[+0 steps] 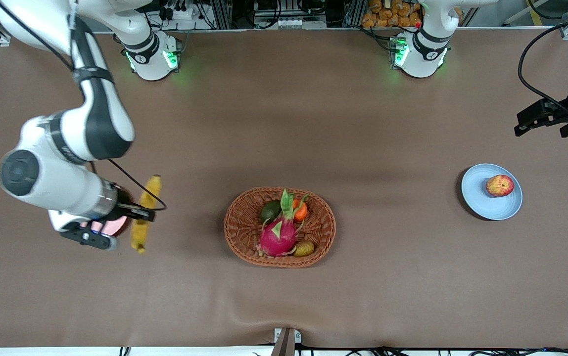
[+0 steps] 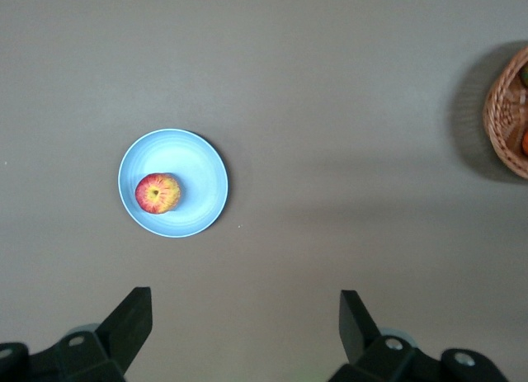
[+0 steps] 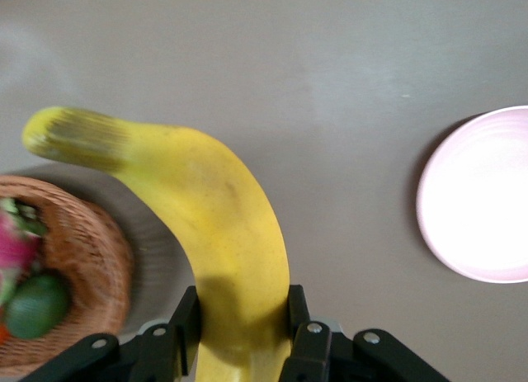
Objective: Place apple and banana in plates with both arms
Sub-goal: 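Carry the banana to the pink plate and release it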
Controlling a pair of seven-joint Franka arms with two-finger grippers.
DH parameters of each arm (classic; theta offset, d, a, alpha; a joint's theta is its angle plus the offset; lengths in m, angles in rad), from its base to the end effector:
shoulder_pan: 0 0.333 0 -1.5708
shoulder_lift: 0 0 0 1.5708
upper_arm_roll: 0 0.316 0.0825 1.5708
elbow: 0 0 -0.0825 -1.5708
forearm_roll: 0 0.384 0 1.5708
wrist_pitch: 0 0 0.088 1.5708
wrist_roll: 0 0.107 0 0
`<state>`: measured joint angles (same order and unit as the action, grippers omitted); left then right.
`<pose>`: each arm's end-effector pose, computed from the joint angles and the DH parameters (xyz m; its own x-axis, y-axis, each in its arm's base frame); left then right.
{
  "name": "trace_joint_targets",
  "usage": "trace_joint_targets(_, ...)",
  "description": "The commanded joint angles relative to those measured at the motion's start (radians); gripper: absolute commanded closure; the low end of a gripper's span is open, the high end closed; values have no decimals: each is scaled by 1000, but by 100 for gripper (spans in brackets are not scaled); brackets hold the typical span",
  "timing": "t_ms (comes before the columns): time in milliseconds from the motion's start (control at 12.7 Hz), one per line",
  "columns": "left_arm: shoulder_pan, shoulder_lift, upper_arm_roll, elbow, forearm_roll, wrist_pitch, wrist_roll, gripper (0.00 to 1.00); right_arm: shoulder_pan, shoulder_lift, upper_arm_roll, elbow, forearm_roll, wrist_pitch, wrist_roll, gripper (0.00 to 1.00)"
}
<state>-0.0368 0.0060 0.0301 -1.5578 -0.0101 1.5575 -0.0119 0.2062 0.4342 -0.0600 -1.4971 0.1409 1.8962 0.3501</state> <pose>0.5551 -0.0049 0.6261 1.0000 0.0051 -0.0064 0.0051 -0.9999 0.0098 0.6709 0.1152 0.4176 0.9682 -0.2401 -0.0705 -0.2457 -0.9654 -0.0875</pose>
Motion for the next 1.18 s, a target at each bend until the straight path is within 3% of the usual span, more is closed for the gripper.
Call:
trace_joint_targets(0,-17,8,16,18,-11,-1,-87,0,-65,-127,14,-195,13,37,-97,93)
trace_joint_targets(158,-15,3,17,10,-14,-1,-85,0,-111,-127,14,-250,11,69,-149,95)
trace_joint_targets(473,-17,-4,10,18,-8,-1,-89,0,-221,-118,14,-446,11,337,-389,95)
trace_joint_targets(710,-17,-4,4,16,-14,-1,-72,0,-293,-77,14,-450,9,363,-482,95)
trace_joint_targets(1104,-17,-1,2,16,-13,-4,-74,0,-326,23,14,-451,9,426,-496,94)
